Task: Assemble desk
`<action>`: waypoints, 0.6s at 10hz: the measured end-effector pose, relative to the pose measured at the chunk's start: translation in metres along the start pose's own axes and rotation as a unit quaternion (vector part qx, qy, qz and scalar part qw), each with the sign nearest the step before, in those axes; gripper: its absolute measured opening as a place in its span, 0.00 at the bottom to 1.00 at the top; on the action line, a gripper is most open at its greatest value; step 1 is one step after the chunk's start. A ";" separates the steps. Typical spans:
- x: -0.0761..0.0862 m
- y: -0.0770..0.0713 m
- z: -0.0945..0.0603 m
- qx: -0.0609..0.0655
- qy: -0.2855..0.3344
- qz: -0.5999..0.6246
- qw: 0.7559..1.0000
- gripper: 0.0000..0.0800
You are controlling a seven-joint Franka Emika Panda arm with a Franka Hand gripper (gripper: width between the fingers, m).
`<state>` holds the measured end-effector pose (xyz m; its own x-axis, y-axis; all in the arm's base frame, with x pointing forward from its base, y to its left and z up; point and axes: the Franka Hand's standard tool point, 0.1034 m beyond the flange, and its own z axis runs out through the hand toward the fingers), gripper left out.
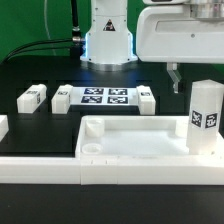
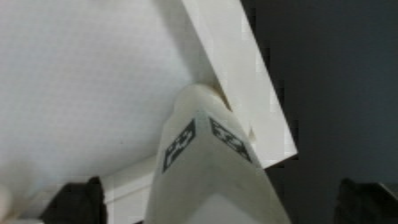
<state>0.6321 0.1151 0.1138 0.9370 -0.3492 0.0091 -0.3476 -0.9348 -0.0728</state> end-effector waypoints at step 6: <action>0.000 0.001 0.001 -0.008 -0.007 -0.267 0.964 0.81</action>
Offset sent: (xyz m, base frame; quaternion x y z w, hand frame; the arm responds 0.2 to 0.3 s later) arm 0.0055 0.0044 -0.0006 -0.0081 -0.0200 -0.2332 0.9722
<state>0.6318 0.1141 0.1128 0.9828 0.1827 0.0280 0.1838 -0.9818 -0.0467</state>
